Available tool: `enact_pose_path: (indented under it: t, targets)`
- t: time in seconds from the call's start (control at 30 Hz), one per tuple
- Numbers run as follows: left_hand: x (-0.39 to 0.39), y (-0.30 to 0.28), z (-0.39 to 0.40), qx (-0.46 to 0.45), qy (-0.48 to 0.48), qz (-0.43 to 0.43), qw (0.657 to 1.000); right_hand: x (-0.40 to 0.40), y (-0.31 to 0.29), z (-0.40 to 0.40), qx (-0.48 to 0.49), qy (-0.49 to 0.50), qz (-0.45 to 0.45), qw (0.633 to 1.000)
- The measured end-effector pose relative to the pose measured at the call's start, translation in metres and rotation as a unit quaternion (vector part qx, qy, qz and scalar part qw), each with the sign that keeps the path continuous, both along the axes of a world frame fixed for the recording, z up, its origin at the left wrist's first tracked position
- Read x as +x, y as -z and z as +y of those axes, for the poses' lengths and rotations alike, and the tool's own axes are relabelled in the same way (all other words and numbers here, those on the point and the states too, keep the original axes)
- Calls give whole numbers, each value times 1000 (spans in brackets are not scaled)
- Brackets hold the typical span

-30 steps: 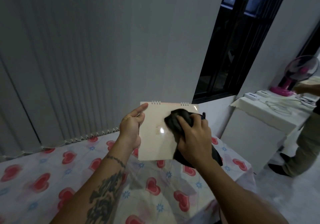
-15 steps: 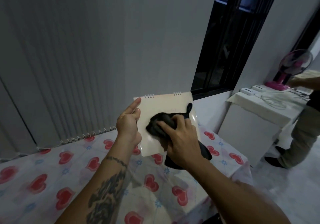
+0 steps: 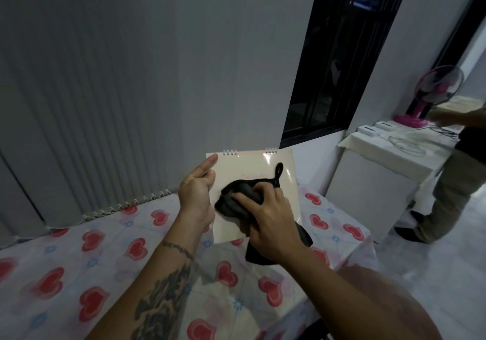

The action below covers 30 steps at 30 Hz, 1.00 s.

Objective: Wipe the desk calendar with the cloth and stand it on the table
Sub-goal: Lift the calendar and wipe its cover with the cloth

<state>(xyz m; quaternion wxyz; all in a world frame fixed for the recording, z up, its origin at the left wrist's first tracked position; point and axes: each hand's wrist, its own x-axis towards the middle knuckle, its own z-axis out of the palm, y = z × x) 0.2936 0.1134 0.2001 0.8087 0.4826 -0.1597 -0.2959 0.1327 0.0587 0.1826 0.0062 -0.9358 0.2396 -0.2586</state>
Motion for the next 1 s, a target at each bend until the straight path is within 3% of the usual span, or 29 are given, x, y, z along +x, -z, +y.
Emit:
enact_pose_path:
  t: [0.37,0.57,0.8,1.0]
  targets:
    - [-14,38,-4,51,-34,9,998,-20,44,-11,81,102,-6,991]
    - [-24,51,-14,96,-43,-16,994,-21,57,-9,89,60,22,994]
    - [-22,71,-27,113,-58,36,991,-25,67,-33,95,115,28,988]
    - [-12,121,-15,200,-85,110,970,-28,92,-39,91,69,130,985]
